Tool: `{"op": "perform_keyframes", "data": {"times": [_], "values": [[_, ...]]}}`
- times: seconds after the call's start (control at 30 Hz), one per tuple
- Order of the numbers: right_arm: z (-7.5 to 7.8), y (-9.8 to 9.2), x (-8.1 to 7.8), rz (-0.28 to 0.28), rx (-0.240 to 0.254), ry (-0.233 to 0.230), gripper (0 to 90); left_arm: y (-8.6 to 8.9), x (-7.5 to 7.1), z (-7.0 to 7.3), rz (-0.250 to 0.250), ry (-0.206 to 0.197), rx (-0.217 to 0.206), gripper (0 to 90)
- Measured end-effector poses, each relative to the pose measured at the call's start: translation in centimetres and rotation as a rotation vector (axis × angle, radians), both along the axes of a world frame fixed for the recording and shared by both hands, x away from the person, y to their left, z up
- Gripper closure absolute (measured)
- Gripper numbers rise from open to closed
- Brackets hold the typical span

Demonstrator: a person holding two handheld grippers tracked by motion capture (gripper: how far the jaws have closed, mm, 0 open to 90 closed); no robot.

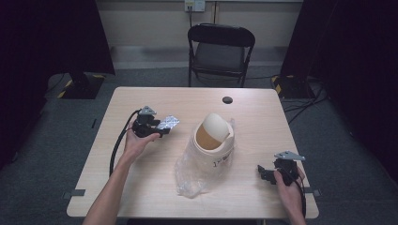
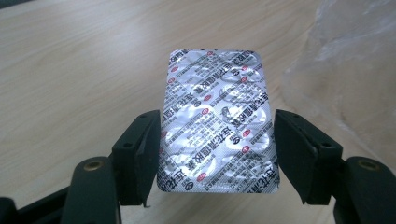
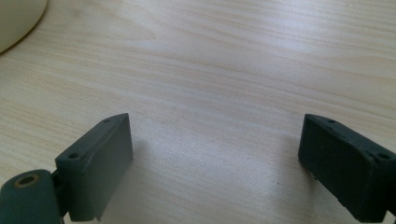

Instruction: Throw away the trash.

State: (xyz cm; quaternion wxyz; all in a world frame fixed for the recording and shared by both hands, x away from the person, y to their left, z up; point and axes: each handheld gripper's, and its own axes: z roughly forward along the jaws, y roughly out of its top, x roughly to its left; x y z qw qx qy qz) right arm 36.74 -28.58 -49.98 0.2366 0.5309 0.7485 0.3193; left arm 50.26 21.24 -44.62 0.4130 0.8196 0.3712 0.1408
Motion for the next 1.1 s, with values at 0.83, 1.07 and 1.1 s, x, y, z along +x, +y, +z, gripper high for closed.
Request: {"op": "perform_keyframes", "data": {"times": [0.83, 1.07, 1.1], "values": [[0.0, 0.0, 0.0, 0.0, 0.0, 0.0, 9.3, -0.5, -5.3, 4.0, -0.124, -0.062, -0.155, 34.1], [0.0, 0.0, 0.0, 0.0, 0.0, 0.0, 9.3, -0.9, -7.2, 5.6, -0.149, -0.1, -0.159, 34.1], [0.0, 0.0, 0.0, 0.0, 0.0, 0.0, 9.3, -0.9, -7.4, 5.7, -0.153, -0.104, -0.16, 34.1]]}}
